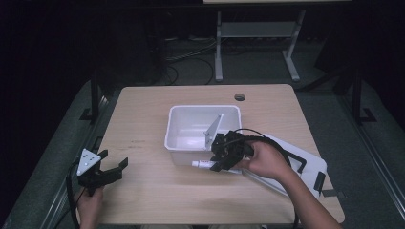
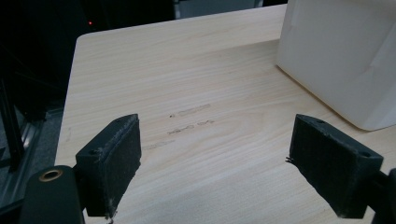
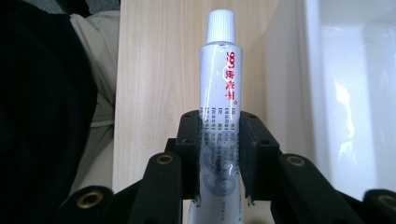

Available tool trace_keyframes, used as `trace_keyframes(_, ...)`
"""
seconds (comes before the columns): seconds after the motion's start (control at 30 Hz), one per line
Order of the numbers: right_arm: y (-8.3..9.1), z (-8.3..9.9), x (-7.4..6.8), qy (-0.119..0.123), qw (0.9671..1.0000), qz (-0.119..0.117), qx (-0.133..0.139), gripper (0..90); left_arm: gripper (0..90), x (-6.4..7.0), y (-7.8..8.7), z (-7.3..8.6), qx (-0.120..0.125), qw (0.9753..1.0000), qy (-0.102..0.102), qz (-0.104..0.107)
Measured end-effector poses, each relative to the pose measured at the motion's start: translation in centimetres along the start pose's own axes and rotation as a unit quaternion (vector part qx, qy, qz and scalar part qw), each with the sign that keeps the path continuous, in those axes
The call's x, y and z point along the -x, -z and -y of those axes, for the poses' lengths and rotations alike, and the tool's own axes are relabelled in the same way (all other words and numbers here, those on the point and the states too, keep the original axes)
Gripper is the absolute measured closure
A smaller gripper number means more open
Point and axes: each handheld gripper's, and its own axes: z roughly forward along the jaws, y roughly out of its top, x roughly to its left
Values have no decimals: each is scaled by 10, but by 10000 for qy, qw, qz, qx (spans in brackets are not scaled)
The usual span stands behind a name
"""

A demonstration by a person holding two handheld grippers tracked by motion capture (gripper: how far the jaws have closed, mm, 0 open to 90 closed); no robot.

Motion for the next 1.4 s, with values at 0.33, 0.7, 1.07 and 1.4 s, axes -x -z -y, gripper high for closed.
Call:
trace_keyframes(0.33,20,-12,16,-6,10000,98,10,712,161,-1,0,0,9,10000,-15,7)
trace_keyframes(0.7,31,-22,36,-10,9999,155,-14,712,161,-1,0,0,12,10000,-7,10)
trace_keyframes(1.07,25,-25,55,-111,9999,107,-39,712,161,-1,-1,0,-12,10000,-29,21)
trace_keyframes(1.4,17,-22,70,-204,9997,76,-79,711,161,-1,-2,0,-11,10000,-22,27)
